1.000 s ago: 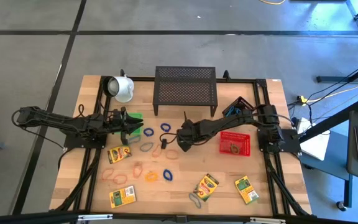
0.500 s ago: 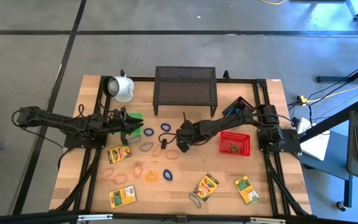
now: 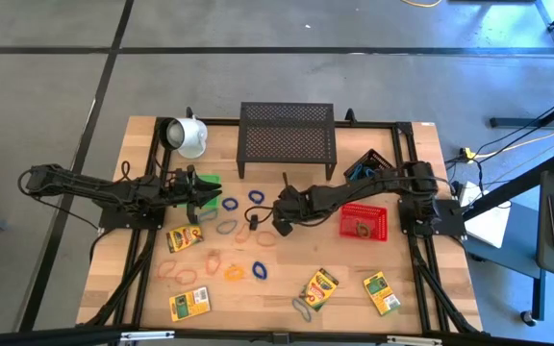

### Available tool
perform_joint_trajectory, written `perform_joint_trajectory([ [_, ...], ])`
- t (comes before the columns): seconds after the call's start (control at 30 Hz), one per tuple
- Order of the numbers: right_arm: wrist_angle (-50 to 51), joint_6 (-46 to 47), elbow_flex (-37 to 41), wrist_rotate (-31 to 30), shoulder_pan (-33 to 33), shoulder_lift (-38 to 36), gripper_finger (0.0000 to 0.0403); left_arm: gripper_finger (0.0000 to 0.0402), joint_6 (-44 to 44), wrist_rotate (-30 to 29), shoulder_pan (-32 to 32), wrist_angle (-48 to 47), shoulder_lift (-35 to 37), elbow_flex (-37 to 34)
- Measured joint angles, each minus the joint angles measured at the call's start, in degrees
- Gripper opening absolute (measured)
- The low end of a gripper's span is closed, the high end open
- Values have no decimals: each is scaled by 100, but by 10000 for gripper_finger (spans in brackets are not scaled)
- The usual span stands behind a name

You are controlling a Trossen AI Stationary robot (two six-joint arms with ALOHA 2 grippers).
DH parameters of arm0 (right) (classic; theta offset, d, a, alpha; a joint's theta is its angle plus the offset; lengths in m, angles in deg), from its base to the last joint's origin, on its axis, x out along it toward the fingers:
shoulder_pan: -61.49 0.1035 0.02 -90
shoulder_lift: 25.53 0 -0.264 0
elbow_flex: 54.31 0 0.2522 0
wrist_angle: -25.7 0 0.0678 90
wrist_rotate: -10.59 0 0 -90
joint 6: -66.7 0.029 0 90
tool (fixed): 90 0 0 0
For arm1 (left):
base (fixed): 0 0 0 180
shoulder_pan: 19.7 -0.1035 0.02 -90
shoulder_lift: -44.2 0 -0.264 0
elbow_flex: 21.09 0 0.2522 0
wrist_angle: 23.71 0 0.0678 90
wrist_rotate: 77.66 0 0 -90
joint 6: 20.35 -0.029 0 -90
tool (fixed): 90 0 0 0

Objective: Pick & Place Office Desk Supplies
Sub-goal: Put the orange spring keychain into the orange bin

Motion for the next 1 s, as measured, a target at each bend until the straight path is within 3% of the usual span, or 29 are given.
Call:
perform_joint_trajectory([
  [0.37, -496, -27, -21, -1514, 741, -1125, 17, 91, -1, 0, -1, -1, 2, 0],
  [0.57, -1272, -609, -21, -2399, 1229, -1499, 17, 91, 4, 0, 1, 0, 2, 1],
  [0.8, -2395, -1594, -23, -3019, 1685, -1570, 17, 91, 3, 0, -1, 0, 2, 0],
  [1.0, -2691, -1914, -25, -3043, 1855, -1570, 18, 91, 1, 0, 0, -2, 0, 0],
])
